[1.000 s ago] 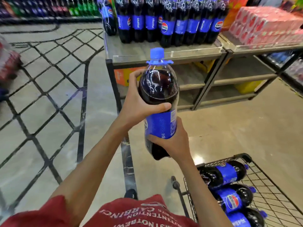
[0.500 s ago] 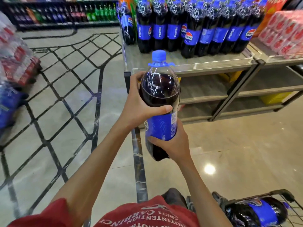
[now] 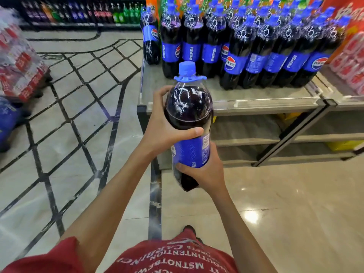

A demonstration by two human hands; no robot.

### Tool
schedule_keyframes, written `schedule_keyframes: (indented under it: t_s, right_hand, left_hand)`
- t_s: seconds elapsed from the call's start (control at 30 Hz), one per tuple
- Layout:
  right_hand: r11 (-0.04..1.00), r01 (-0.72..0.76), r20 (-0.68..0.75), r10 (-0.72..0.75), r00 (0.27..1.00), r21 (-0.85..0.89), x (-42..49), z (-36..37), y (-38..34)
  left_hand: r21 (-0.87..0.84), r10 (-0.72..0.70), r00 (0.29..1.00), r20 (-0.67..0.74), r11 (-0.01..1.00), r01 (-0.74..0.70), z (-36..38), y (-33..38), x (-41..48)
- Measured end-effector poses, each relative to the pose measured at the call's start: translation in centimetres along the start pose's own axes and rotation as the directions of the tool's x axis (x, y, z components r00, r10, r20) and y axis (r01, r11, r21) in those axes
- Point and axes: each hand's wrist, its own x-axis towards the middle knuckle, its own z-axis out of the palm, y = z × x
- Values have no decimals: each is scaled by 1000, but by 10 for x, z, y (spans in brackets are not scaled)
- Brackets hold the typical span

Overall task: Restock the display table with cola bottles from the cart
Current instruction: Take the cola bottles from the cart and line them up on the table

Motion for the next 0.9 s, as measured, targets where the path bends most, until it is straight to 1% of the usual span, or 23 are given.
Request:
schedule_keyframes:
  t_s: [0.23, 0.53, 0.73, 0.9]
  right_hand:
    - [1000, 15, 33, -15, 999, -12, 80, -21, 7]
    - [999, 19, 30, -17, 999, -38, 166, -25, 9]
    - [997, -14, -21, 12, 1000, -79, 234, -18, 13]
    - [995, -36, -115, 26, 993, -92, 294, -8, 9]
  left_hand:
    - [-13, 9, 1000, -29, 1000, -10, 27, -18, 68]
    - [11, 42, 999, -29, 999, -41, 38, -51, 153]
    - [-17, 40, 999, 14, 999, -40, 41, -84, 224]
    - [-24, 52, 994, 94, 998, -50, 38, -110, 292]
